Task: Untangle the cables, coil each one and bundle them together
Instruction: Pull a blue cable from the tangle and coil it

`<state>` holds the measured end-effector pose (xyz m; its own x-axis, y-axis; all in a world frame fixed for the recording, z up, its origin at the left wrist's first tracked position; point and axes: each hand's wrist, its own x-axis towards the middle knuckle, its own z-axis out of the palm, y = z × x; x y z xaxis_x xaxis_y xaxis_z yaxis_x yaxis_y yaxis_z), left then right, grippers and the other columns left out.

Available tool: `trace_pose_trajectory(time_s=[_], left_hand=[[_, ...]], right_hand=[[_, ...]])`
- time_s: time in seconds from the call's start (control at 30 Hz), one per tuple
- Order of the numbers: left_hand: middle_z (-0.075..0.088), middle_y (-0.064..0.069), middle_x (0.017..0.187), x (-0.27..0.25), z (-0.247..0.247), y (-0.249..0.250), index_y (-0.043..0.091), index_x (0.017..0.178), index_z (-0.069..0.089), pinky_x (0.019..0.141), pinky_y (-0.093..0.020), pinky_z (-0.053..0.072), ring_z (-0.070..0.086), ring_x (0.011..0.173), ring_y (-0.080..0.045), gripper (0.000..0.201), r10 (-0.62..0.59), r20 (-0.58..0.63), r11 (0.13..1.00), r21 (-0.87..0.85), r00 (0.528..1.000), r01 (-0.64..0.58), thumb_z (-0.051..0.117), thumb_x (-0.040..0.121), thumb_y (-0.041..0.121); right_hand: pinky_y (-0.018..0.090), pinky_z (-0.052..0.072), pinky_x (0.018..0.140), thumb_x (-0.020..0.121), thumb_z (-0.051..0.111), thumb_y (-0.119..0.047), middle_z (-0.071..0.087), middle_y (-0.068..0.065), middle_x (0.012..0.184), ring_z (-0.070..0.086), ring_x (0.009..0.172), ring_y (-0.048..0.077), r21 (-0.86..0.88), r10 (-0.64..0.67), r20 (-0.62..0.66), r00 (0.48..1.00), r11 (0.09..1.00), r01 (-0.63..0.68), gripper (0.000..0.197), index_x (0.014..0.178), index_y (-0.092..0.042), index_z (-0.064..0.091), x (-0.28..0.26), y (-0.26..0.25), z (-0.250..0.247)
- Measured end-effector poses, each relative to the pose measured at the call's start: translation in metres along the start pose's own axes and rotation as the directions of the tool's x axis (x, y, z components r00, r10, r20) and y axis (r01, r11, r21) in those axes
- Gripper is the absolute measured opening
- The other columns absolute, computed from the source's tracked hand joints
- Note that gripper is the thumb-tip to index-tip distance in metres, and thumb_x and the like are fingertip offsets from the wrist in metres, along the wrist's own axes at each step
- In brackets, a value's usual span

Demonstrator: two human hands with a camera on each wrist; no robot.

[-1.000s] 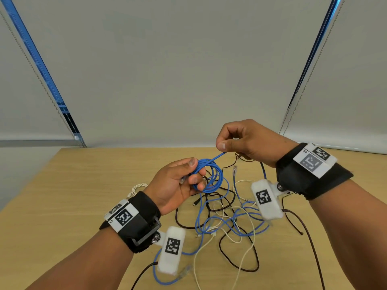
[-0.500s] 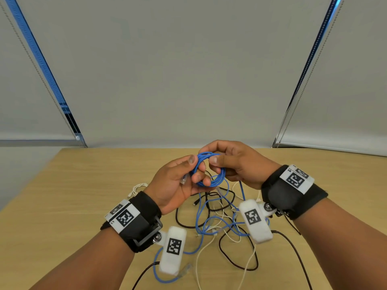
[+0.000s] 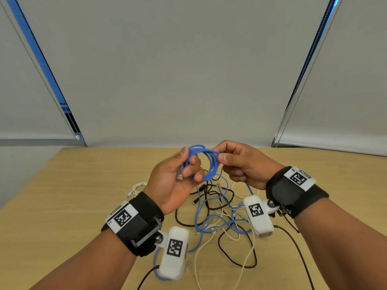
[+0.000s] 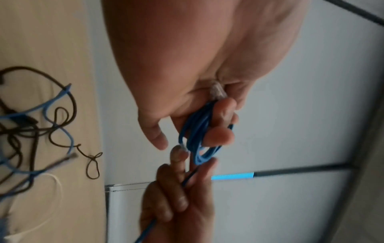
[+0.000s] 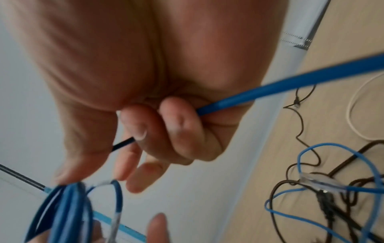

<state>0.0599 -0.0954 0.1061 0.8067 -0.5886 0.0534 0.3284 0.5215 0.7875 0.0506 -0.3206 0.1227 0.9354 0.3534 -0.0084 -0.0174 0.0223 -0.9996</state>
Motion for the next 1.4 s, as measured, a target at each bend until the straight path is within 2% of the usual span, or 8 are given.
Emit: trace_pose_trajectory(time_s=[0.2, 0.47, 0.6, 0.73, 0.87, 0.97, 1.07, 1.4], left_hand=[[0.06, 0.004, 0.066, 0.007, -0.01, 0.017, 0.02, 0.077, 0.055, 0.119, -0.059, 0.027, 0.072, 0.087, -0.021, 0.038, 0.112, -0.114, 0.971, -0.2, 0.987, -0.133, 0.042, 0.104, 0.042], [0.062, -0.007, 0.142, 0.015, 0.005, 0.02, 0.025, 0.084, 0.047, 0.119, -0.056, 0.018, 0.055, 0.136, -0.021, 0.034, 0.261, -0.03, 0.962, -0.071, 0.965, -0.263, 0.032, 0.107, 0.045], [0.07, 0.013, 0.129, 0.019, 0.013, 0.011, 0.031, 0.091, 0.06, 0.108, -0.038, 0.035, 0.06, 0.126, -0.007, 0.026, 0.339, -0.009, 0.73, 0.634, 0.941, -0.257, 0.039, 0.106, 0.037], [0.063, 0.019, 0.07, 0.017, 0.007, -0.001, 0.022, 0.081, 0.05, 0.068, -0.023, 0.044, 0.055, 0.065, -0.005, 0.03, 0.263, 0.03, 0.451, 0.88, 0.964, -0.151, 0.041, 0.109, 0.028], [0.048, 0.001, 0.055, 0.012, 0.004, -0.002, 0.014, 0.083, 0.055, 0.068, -0.024, 0.051, 0.062, 0.06, -0.021, 0.037, 0.104, 0.005, 0.746, 0.661, 0.995, -0.081, 0.036, 0.109, 0.031], [0.037, -0.001, 0.055, 0.009, 0.006, 0.003, 0.015, 0.078, 0.055, 0.058, -0.03, 0.047, 0.045, 0.052, -0.023, 0.036, -0.035, 0.034, 0.955, 0.295, 0.999, 0.023, 0.044, 0.106, 0.035], [0.037, 0.0, 0.055, 0.009, 0.006, 0.006, 0.011, 0.082, 0.055, 0.057, -0.029, 0.043, 0.044, 0.053, -0.021, 0.033, -0.089, 0.084, 0.99, 0.113, 0.992, 0.08, 0.049, 0.103, 0.036], [0.06, -0.006, 0.079, 0.008, -0.006, -0.006, -0.005, 0.118, 0.058, 0.084, -0.038, 0.056, 0.067, 0.087, -0.026, 0.029, -0.053, 0.02, 0.943, 0.331, 0.998, 0.044, 0.046, 0.106, 0.018]], right_hand=[[0.019, 0.026, 0.041, 0.098, 0.056, -0.037, 0.055, 0.001, 0.072, 0.027, 0.046, 0.009, -0.029, 0.044, -0.069, 0.997, 0.999, -0.046, 0.024, 0.108, -0.021, 0.071, -0.009, 0.029, -0.005], [0.025, 0.046, 0.054, 0.106, 0.039, -0.045, 0.059, -0.004, 0.07, 0.051, 0.051, 0.008, -0.526, 0.149, -0.085, 0.985, 0.833, -0.171, 0.032, 0.127, -0.036, 0.062, -0.009, 0.035, 0.032], [0.01, 0.041, 0.056, 0.103, 0.051, -0.035, 0.057, -0.015, 0.068, 0.054, 0.052, -0.005, -0.769, 0.129, 0.029, 0.991, 0.636, -0.06, 0.026, 0.124, -0.023, 0.062, -0.008, 0.016, 0.059], [0.014, 0.034, 0.053, 0.096, 0.063, -0.03, 0.054, -0.019, 0.054, 0.048, 0.051, 0.001, -0.835, -0.146, 0.008, 0.989, 0.543, 0.087, 0.028, 0.07, -0.019, 0.061, -0.007, -0.023, 0.056], [0.016, 0.037, 0.054, 0.08, 0.08, -0.038, 0.061, -0.015, 0.062, 0.054, 0.059, 0.001, -0.81, -0.319, -0.215, 0.923, 0.586, 0.014, 0.023, 0.076, -0.023, 0.063, -0.004, -0.041, 0.039], [0.021, 0.046, 0.088, 0.087, 0.074, -0.038, 0.064, -0.009, 0.112, 0.059, 0.106, 0.001, -0.779, -0.311, -0.142, 0.94, 0.62, 0.088, 0.03, 0.115, -0.036, 0.063, 0.0, -0.035, 0.037], [0.019, 0.044, 0.1, 0.1, 0.059, -0.03, 0.065, -0.013, 0.123, 0.058, 0.118, -0.002, -0.705, -0.269, -0.058, 0.961, 0.693, 0.151, 0.033, 0.133, -0.033, 0.06, 0.002, -0.023, 0.04], [0.052, 0.055, 0.083, 0.102, 0.054, -0.029, 0.07, -0.004, 0.088, 0.068, 0.086, 0.017, -0.688, -0.28, -0.091, 0.956, 0.711, 0.142, 0.009, 0.099, -0.025, 0.062, 0.006, -0.01, 0.035]])
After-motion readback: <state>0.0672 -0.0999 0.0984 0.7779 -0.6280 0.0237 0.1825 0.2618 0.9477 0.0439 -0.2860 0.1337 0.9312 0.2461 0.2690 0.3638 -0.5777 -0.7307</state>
